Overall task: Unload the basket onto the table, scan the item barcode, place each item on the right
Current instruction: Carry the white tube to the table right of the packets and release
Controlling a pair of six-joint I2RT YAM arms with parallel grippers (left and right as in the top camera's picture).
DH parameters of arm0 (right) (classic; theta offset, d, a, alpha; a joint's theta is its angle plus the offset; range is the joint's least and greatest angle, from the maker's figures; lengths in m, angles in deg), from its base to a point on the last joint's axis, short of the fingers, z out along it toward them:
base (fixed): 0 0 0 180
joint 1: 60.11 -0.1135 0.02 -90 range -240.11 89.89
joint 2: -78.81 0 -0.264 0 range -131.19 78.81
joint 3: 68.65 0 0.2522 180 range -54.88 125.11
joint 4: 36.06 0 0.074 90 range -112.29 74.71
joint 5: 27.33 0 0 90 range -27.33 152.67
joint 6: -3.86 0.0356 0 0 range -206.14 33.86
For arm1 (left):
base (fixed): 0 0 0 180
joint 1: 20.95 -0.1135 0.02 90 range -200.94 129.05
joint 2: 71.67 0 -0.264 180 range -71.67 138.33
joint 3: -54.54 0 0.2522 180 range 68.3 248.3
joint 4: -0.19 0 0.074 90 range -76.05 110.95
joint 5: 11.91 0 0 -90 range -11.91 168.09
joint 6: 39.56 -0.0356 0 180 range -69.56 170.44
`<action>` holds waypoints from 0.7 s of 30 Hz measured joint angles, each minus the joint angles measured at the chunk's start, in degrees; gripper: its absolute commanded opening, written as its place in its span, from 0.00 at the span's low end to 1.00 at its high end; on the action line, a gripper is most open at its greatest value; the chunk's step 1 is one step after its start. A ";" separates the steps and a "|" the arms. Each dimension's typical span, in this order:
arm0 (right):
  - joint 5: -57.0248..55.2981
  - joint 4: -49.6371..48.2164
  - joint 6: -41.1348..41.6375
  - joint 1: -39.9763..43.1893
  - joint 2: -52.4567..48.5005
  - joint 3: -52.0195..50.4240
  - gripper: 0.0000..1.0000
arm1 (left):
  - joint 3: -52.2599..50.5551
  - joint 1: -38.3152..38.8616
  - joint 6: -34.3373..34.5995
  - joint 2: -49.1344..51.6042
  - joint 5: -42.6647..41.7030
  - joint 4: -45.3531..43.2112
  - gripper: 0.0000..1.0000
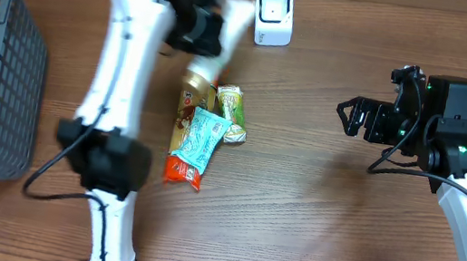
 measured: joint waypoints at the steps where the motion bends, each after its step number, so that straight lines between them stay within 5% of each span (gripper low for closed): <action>1: 0.00 0.00 0.04 0.00 0.00 0.00 1.00 | -1.64 1.90 0.63 0.68 -0.02 -0.61 0.04; 13: 0.00 0.85 0.02 0.00 0.00 0.00 1.00 | -25.11 17.99 21.51 1.77 -2.95 -20.68 0.08; 14: 0.02 0.87 0.02 0.00 0.00 0.00 1.00 | -26.21 18.51 24.09 1.77 -3.02 -21.38 0.33; 15: 0.02 0.90 0.02 -0.02 0.00 0.00 1.00 | -27.10 18.95 26.80 1.77 -3.02 -21.99 0.75; 16: 0.00 0.87 0.04 0.00 0.00 0.00 1.00 | -27.87 19.30 29.38 1.77 -3.21 -22.62 1.00; 21: 0.00 1.14 0.02 0.00 0.00 0.00 1.00 | -28.33 19.43 36.46 1.77 -3.87 -24.06 0.99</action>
